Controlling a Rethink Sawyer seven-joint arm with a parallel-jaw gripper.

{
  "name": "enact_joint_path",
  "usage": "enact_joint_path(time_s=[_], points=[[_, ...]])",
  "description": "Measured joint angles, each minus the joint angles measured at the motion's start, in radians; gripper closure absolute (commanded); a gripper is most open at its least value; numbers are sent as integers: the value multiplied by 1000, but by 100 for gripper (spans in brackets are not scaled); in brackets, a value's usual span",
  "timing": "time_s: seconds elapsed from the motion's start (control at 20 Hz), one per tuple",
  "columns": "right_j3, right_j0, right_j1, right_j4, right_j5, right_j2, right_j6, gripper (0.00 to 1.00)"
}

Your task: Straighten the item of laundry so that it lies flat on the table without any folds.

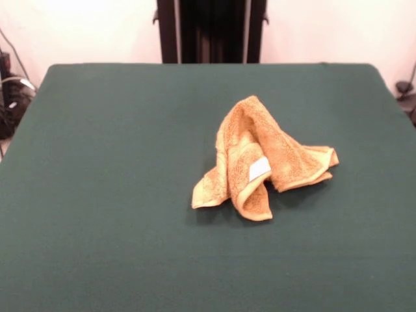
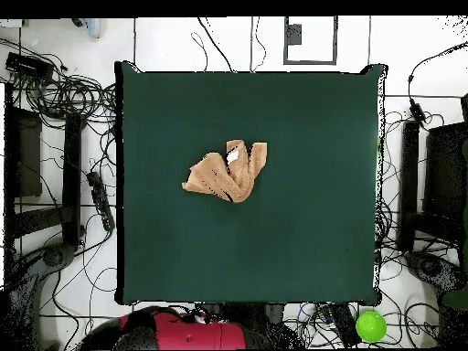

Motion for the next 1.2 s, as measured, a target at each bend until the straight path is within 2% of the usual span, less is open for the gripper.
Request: enact_joint_path(time_s=[0.35, 0.65, 1.0, 1.2], points=[[15, -13, 192, 7, -185, 0, 26, 0], [44, -13, 322, 8, -290, 0, 26, 0], [82, -13, 434, 9, -380, -2, 26, 0], [116, -13, 519, 9, -499, -3, 26, 0]])
